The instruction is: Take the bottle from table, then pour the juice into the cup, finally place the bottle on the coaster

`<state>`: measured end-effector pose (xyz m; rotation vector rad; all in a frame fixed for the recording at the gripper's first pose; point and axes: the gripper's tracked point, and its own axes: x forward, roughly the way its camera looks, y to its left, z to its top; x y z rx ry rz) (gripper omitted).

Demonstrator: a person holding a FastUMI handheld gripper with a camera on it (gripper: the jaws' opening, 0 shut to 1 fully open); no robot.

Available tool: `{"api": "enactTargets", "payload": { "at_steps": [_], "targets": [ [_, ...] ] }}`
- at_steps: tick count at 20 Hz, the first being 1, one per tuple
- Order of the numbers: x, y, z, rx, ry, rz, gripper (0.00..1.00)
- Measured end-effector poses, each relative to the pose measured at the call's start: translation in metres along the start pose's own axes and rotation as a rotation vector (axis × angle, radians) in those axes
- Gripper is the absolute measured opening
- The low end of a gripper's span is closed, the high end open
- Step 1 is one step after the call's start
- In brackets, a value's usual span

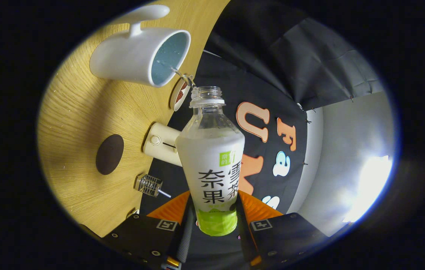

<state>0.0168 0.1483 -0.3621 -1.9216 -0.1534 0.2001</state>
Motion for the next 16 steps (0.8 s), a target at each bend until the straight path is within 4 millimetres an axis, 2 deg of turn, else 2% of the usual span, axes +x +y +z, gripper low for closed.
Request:
{"api": "enactTargets", "payload": {
  "at_steps": [16],
  "targets": [
    [0.0067,-0.0008,-0.005,-0.123,-0.07,-0.046,0.56]
  ]
}}
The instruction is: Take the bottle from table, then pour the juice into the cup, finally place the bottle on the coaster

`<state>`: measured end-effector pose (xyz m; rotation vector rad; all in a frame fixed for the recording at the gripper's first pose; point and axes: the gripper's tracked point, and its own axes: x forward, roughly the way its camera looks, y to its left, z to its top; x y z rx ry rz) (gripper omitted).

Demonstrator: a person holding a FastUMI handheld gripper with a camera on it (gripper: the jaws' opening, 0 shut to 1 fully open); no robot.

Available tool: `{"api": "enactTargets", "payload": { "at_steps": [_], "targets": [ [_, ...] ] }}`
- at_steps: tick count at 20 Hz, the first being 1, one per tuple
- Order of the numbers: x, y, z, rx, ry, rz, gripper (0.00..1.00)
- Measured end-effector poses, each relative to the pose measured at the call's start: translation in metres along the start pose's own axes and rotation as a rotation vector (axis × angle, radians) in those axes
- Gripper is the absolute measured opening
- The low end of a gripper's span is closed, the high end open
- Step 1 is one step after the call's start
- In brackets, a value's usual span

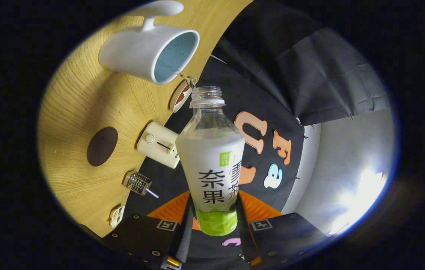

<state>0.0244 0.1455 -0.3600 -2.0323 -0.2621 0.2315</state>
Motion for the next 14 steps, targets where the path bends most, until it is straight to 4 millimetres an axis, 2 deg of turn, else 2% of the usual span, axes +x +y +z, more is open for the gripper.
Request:
{"api": "enactTargets", "payload": {
  "at_steps": [14],
  "targets": [
    [-0.0023,-0.0025,0.0052,-0.035,-0.043,-0.01,0.56]
  ]
}}
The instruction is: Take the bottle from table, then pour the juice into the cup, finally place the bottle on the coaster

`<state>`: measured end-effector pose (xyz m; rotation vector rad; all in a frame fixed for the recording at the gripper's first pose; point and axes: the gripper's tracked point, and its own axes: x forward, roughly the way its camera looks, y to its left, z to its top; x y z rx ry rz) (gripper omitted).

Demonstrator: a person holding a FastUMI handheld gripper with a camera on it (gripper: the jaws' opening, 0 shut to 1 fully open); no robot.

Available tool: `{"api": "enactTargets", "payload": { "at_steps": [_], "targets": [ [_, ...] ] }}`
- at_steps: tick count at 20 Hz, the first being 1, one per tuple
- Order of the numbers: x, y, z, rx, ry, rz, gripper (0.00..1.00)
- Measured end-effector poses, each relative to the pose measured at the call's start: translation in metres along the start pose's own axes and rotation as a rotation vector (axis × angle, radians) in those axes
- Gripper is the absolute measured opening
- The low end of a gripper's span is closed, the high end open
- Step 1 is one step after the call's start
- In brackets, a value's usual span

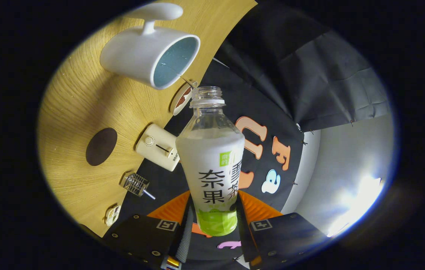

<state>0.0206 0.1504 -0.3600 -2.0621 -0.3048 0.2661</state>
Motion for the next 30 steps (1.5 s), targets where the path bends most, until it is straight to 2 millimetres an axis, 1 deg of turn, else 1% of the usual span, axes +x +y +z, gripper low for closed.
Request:
{"api": "enactTargets", "payload": {
  "at_steps": [7,10,12,14,15,16,18,21,23,26,30],
  "targets": [
    [-0.002,0.002,0.004,0.041,-0.005,0.026,0.56],
    [-0.01,0.005,0.013,0.097,-0.008,0.064,0.56],
    [-0.01,0.012,0.017,0.145,-0.014,0.097,0.56],
    [-0.017,0.029,0.02,0.221,-0.002,0.151,0.56],
    [-0.015,0.037,0.017,0.255,0.005,0.169,0.56],
    [-0.017,0.042,0.017,0.291,0.013,0.184,0.56],
    [-0.019,0.05,0.015,0.395,0.034,0.229,0.56],
    [-0.012,0.062,0.013,0.59,0.072,0.287,0.56],
    [-0.01,0.064,0.006,0.723,0.103,0.314,0.56],
    [-0.003,0.067,0.002,0.906,0.144,0.339,0.56],
    [0.004,0.078,-0.008,1.14,0.206,0.365,0.57]
  ]
}}
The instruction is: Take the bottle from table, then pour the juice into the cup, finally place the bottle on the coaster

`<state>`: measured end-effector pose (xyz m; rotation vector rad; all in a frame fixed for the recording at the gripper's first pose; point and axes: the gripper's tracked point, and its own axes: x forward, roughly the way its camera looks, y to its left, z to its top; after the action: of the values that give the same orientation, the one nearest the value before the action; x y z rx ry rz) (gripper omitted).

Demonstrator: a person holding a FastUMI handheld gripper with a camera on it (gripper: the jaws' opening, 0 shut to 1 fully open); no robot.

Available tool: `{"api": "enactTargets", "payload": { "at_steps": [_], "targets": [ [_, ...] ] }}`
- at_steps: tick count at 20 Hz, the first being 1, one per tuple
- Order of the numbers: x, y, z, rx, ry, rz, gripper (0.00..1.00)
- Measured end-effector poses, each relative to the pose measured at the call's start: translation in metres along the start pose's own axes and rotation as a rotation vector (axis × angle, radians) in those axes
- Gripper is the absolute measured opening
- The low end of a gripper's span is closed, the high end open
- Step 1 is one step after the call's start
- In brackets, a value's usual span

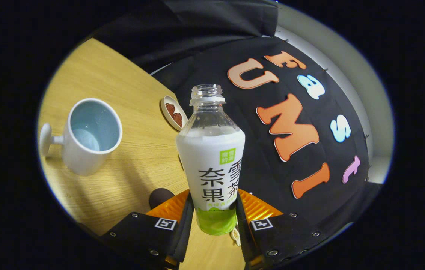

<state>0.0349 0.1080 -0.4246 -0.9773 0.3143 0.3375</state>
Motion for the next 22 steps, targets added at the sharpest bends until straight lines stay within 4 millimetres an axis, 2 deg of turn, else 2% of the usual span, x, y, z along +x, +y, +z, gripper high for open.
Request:
{"api": "enactTargets", "payload": {
  "at_steps": [6,13,22],
  "targets": [
    [0.004,0.006,-0.003,0.275,0.011,0.06,0.58],
    [0.009,0.024,-0.011,0.593,0.028,0.13,0.58],
    [0.007,0.032,-0.017,0.765,0.075,0.146,0.57]
  ]
}}
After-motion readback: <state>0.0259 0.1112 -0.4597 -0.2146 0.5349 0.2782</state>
